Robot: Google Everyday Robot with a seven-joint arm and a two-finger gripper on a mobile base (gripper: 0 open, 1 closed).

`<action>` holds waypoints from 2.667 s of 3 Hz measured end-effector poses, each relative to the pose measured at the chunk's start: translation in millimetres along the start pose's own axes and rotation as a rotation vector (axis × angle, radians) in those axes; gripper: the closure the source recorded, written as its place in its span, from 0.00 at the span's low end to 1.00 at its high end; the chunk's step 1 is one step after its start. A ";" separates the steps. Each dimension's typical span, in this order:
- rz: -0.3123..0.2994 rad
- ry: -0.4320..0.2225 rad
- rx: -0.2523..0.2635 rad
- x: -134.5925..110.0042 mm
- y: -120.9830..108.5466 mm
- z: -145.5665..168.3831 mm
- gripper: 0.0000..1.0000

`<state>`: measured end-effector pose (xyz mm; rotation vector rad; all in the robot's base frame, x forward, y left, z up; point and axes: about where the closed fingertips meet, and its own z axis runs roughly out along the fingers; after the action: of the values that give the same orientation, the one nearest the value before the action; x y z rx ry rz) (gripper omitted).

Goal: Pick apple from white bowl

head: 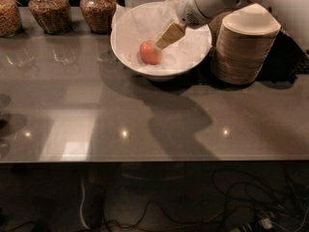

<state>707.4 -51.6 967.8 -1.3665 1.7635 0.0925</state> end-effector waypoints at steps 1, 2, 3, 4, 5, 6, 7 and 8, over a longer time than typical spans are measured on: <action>-0.016 0.025 -0.043 -0.6 5.5 25.2 0.24; -0.025 0.053 -0.085 0.9 11.6 49.0 0.22; -0.024 0.083 -0.128 7.0 20.2 70.1 0.25; -0.014 0.107 -0.158 13.8 24.8 86.7 0.25; 0.004 0.135 -0.175 23.8 25.6 99.6 0.25; 0.024 0.164 -0.186 35.2 24.9 109.0 0.27; 0.043 0.188 -0.194 44.9 24.5 115.5 0.30; 0.057 0.202 -0.196 51.2 23.8 118.0 0.49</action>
Offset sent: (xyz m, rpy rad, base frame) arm 0.0295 0.0426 -0.0526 -0.0875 0.1095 0.0686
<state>756.2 -17.3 851.4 -1.5086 2.0047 0.1672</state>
